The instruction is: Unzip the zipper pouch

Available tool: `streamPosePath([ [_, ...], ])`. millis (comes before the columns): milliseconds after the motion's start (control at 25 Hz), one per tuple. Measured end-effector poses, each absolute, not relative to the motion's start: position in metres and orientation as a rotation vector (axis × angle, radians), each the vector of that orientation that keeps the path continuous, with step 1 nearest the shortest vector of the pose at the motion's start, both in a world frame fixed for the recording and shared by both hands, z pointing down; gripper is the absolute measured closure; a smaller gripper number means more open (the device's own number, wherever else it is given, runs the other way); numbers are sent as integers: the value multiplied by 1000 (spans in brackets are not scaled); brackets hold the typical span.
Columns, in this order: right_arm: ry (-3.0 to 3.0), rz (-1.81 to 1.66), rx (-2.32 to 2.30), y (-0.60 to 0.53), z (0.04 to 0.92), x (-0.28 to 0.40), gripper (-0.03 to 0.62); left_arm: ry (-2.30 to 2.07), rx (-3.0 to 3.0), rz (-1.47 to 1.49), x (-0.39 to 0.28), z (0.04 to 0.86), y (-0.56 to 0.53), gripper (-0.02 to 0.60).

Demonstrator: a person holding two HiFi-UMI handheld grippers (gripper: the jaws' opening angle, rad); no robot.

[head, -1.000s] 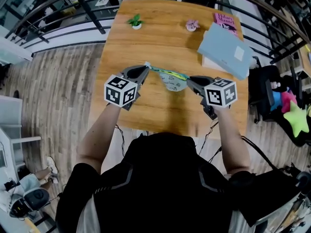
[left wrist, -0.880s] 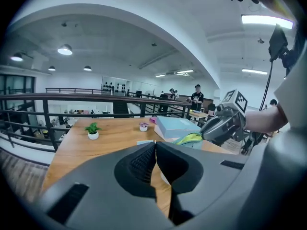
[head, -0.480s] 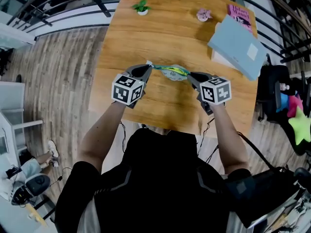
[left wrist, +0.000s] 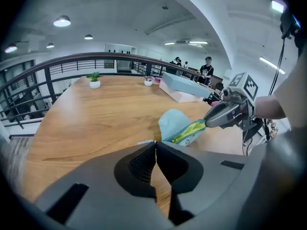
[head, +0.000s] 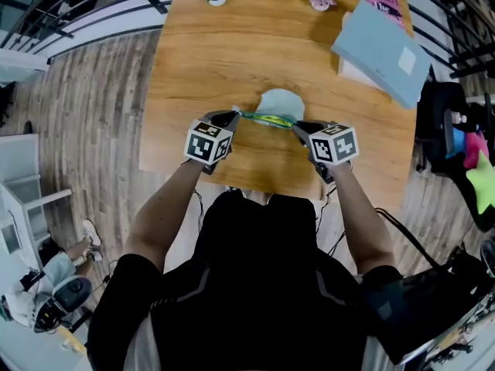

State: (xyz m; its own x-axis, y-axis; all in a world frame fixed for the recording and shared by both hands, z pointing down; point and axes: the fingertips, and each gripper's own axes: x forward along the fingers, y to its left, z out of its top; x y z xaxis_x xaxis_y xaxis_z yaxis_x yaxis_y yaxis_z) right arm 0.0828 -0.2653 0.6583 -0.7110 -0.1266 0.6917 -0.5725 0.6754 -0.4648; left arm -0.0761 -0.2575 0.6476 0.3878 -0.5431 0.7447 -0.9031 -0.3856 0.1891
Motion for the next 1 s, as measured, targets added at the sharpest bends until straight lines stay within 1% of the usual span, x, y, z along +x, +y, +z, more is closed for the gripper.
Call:
streamPosePath([
  [400,-2177,982,581,-247,696,87,542,-1161,2026,875,-70,690,-240,550],
  [760,-2124,1016,648,-235,714,93,539,-1139,2053,950,-63,703,-236,549],
  [1000,-2085,1046,692,-237,718,98,539,-1118,2044,924,-62,710,-236,537],
])
